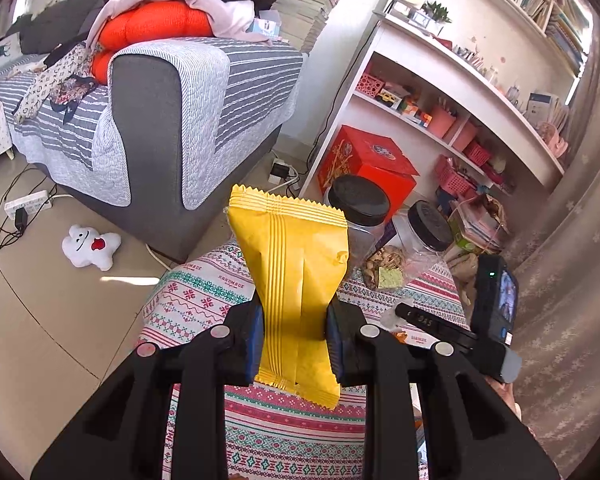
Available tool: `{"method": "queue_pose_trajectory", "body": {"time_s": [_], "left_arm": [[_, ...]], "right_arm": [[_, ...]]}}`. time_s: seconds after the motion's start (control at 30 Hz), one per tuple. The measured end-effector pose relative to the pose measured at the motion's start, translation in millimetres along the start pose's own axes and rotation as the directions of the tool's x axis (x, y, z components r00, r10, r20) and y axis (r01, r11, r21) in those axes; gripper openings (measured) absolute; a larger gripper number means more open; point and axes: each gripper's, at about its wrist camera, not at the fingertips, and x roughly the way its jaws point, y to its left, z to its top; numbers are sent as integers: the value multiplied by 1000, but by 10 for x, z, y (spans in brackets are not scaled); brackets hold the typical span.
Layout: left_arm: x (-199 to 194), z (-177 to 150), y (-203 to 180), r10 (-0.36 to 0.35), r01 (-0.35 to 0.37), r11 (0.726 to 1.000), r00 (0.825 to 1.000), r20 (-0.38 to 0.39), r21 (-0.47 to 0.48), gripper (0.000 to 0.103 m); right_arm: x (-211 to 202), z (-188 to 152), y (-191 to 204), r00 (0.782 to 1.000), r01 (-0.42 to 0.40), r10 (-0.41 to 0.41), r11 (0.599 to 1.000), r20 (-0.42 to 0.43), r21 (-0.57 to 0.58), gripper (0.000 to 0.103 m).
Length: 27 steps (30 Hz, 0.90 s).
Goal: Collect trash
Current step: 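Grasp the crumpled white tissue with the right gripper and lift it while the left gripper holds the wrapper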
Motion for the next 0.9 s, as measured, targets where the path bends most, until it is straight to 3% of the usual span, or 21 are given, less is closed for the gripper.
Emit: {"method": "queue_pose_trajectory", "body": {"time_s": [0.17,0.33,0.57,0.9], "left_arm": [[-32,-30,-76,8,-8,1000,1000,14,19,26],[-112,-93,-230,6,-9,998,999,42,62,26],[-288,-243,-566,1,-16,992,993,115,127,26],[-523,-502,-1097,-14,-48,971,966,256,233,26]], "right_arm": [[-505,-37,-112,992,-46,46,999,116,2,25],[-1005,-236,-149,966,-61,61,998,252,-7,25],[-1617,-540,-322,910,-17,26,1000,415,-26,25],[-2079,-879,-547,821,134,-118,991,558,12,25]]}}
